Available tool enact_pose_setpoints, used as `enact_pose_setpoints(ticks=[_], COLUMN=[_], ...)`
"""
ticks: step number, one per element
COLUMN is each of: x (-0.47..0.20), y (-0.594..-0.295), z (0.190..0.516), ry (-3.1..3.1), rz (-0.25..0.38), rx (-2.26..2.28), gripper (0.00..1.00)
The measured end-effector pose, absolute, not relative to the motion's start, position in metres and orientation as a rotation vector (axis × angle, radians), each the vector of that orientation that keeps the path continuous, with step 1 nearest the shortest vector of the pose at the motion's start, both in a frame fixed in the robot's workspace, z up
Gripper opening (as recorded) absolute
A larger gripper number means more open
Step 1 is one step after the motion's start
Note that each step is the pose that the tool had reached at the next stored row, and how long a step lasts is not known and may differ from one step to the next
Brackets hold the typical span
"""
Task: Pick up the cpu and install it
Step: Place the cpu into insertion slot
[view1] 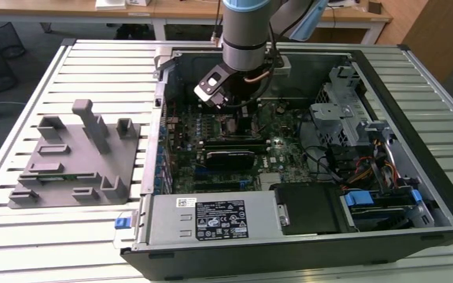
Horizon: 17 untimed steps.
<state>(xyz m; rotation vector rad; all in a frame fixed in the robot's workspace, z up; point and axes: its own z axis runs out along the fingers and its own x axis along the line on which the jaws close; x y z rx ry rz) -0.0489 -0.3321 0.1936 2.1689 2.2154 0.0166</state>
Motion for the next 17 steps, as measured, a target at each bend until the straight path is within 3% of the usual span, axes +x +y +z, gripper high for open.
enact_pose_setpoints(ticks=[3, 4, 17], x=[-0.0489, -0.0489, -0.0489], y=[-0.3320, -0.3321, -0.3320], z=[0.1934, 0.1935, 0.1983], ry=[2.215, 2.215, 2.216], rz=[0.017, 0.017, 0.018], rx=[2.169, 2.169, 2.170], gripper=[0.54, 0.60, 0.60])
